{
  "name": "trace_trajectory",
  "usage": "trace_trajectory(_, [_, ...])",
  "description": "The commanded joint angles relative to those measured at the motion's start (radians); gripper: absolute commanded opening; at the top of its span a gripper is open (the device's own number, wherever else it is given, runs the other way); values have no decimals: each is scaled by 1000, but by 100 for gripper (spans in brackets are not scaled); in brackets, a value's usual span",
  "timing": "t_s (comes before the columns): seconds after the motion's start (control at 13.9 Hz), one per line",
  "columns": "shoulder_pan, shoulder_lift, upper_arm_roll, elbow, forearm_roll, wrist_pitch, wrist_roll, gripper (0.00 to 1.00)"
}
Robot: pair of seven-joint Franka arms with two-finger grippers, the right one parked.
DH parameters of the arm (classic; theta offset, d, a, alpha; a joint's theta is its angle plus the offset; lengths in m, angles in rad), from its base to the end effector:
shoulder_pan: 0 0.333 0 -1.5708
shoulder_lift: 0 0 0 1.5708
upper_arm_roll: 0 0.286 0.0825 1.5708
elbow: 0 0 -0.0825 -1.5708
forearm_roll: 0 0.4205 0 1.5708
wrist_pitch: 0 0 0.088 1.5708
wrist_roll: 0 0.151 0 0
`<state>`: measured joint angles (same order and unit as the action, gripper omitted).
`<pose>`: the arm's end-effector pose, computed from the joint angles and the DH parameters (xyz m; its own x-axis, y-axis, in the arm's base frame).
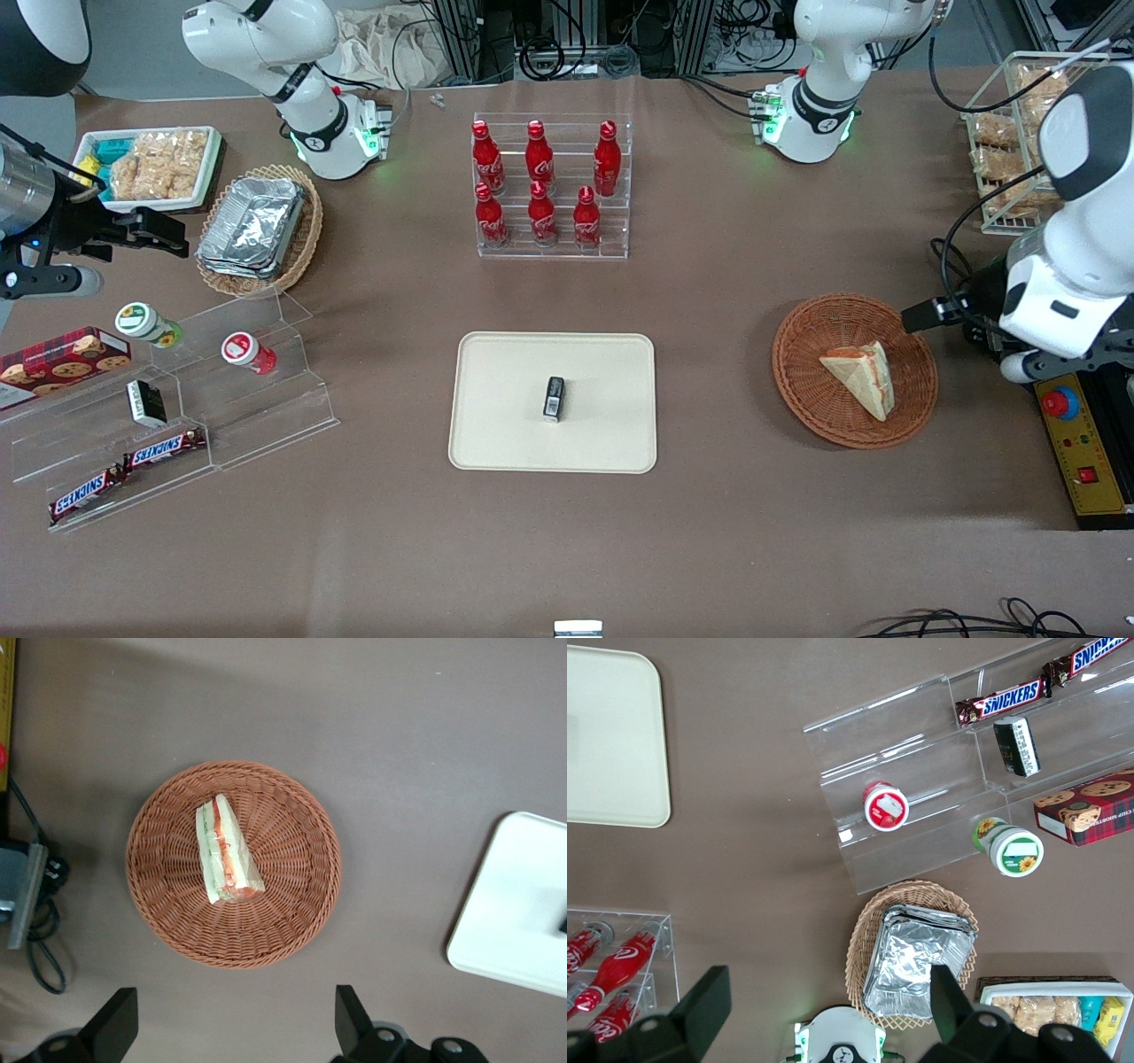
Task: Place sandwich from basket to tray
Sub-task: 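Move the left gripper over the sandwich in the wicker basket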
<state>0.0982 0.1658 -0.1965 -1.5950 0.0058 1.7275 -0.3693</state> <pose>0.6372 -0.0565 0.4511 0.9626 0.2684 -0.0377 0.2690 -0.9630 0.0139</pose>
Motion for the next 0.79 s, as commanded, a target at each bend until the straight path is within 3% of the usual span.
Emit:
trace_trajectory(0.0, [6,-22,2,-60,-7,53,-78,100])
trace_trajectory(0.72, [28,53,6,-235,6,277,-439,100])
